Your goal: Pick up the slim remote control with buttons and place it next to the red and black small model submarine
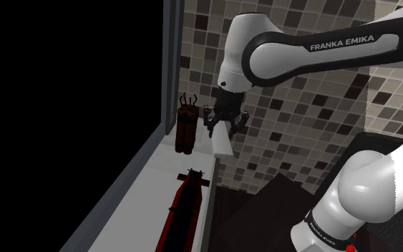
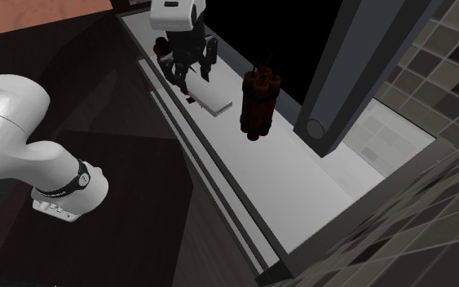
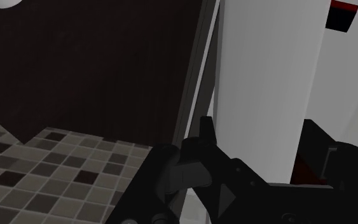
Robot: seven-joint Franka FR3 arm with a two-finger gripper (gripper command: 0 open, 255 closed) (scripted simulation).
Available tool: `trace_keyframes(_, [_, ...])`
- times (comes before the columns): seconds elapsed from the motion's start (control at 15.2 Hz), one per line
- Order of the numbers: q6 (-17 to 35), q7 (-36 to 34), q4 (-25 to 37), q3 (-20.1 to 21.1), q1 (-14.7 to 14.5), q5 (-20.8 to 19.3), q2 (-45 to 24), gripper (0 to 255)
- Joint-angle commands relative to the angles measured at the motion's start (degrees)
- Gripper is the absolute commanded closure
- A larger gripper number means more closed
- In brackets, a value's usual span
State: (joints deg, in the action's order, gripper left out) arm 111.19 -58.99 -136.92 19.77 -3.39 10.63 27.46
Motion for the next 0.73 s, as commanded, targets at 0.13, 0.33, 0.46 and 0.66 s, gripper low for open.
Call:
trace_keyframes(0.13, [3.2,-0.1,-2.4,0.5,-0.1,0.3,-0.7,255])
trace_keyframes(0.33, [5.7,-0.1,-4.2,0.9,-0.2,0.4,-1.4,255])
trace_keyframes(0.46, [7.3,-0.1,-5.3,1.2,-0.2,0.5,-2.0,255])
trace_keyframes(0.66, [9.9,-0.2,-6.9,1.6,-0.2,0.6,-3.0,255])
